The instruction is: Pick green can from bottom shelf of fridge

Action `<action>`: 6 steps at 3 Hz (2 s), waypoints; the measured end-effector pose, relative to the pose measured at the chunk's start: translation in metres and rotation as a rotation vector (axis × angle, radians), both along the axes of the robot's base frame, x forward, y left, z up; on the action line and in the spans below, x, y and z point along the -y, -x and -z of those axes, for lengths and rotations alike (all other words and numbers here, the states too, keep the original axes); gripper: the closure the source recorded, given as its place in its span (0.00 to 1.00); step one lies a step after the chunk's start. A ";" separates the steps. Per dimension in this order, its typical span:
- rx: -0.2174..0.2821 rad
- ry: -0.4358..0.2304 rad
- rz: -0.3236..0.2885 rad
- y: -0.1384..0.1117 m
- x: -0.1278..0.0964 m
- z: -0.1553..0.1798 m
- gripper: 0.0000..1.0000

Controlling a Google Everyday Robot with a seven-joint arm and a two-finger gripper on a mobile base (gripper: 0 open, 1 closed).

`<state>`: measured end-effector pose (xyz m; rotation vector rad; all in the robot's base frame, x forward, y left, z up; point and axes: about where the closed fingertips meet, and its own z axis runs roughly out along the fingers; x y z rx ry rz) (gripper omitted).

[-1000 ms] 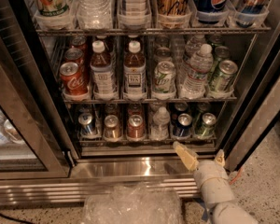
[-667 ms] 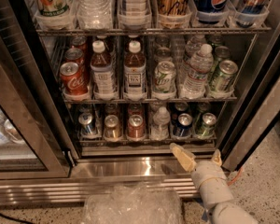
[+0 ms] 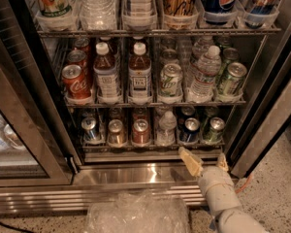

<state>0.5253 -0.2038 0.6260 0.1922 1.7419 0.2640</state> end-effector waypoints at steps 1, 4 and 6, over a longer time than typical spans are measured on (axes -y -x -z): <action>-0.008 0.008 0.000 -0.007 -0.001 0.013 0.10; 0.050 0.184 0.056 -0.049 0.035 0.025 0.20; 0.097 0.230 0.083 -0.075 0.052 0.020 0.26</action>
Offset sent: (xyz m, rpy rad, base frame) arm 0.0297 -0.0052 -0.0313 -0.0883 -0.0046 -0.0058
